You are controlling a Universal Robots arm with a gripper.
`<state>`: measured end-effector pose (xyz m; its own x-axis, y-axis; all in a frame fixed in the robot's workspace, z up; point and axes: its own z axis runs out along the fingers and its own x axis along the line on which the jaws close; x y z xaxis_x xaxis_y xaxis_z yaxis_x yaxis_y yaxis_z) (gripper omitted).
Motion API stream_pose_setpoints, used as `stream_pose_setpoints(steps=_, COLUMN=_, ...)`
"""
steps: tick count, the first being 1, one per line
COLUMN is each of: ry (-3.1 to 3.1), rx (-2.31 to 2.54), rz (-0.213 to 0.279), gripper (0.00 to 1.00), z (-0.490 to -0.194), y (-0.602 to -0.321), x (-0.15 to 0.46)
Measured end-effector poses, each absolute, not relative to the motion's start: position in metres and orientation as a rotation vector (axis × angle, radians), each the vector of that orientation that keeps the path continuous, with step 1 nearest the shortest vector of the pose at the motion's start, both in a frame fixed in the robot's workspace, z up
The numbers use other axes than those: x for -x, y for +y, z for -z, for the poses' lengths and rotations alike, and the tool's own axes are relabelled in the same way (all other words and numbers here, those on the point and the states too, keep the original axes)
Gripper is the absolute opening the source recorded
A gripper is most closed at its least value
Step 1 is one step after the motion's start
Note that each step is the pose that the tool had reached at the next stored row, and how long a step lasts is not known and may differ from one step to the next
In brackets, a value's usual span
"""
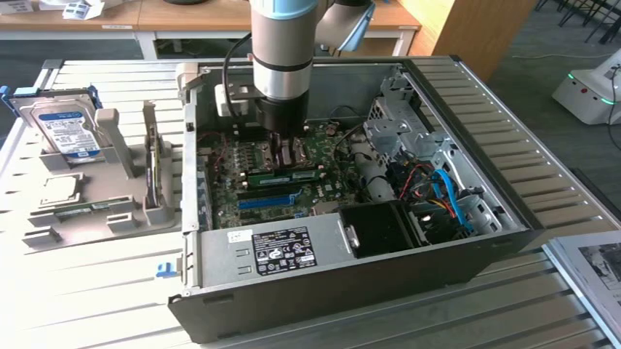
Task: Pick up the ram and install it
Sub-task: 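Press down the ram until it locks into place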
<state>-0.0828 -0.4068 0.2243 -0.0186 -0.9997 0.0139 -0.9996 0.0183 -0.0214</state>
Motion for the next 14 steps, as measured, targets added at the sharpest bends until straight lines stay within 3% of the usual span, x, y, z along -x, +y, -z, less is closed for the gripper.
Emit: stream_pose_setpoints(steps=14, ry=2.238, rx=2.197, rz=0.039, gripper=0.10, z=-0.2226, y=-0.4068, x=0.0828)
